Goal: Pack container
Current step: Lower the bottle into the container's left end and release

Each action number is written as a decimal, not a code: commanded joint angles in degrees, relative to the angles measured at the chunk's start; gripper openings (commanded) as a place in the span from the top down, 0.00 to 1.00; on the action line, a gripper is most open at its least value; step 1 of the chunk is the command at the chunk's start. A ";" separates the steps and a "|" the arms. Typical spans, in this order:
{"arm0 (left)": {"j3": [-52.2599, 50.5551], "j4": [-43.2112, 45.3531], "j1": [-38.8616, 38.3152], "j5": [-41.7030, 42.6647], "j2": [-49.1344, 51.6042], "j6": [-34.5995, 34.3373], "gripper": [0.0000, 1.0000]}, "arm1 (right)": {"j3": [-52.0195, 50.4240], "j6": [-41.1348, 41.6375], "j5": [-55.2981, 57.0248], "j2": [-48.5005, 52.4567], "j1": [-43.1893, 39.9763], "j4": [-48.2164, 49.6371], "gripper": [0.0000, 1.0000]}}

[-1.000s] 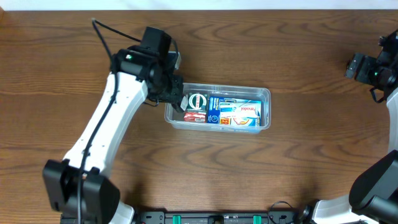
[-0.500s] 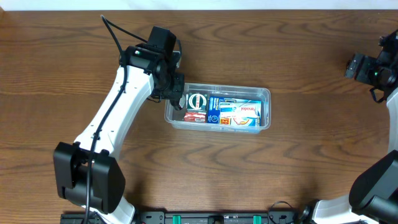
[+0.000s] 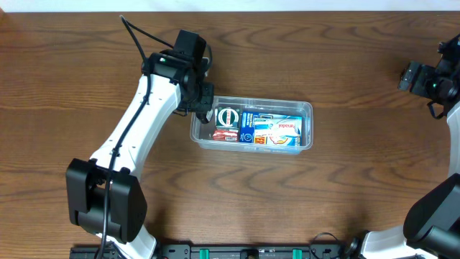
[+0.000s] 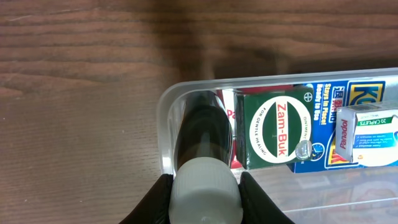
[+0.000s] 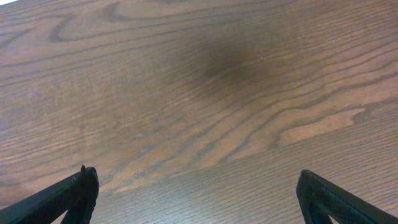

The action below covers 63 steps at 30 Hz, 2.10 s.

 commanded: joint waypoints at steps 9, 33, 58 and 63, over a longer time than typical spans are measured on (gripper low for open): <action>-0.39 1.01 -2.71 -0.94 3.67 -0.31 0.77 | 0.28 -0.74 -0.46 0.33 0.13 -0.09 0.01; 0.04 1.27 -2.71 -1.81 5.22 -2.25 0.41 | 0.28 -0.74 -0.46 0.33 0.13 -0.09 0.01; 4.59 -3.43 -2.34 -0.28 -16.87 0.39 0.22 | 0.28 -0.74 -0.46 0.33 0.13 -0.09 0.01; 4.57 -7.76 -1.29 -3.85 -22.69 0.37 0.04 | 0.28 -0.74 -0.46 0.33 0.13 -0.09 0.01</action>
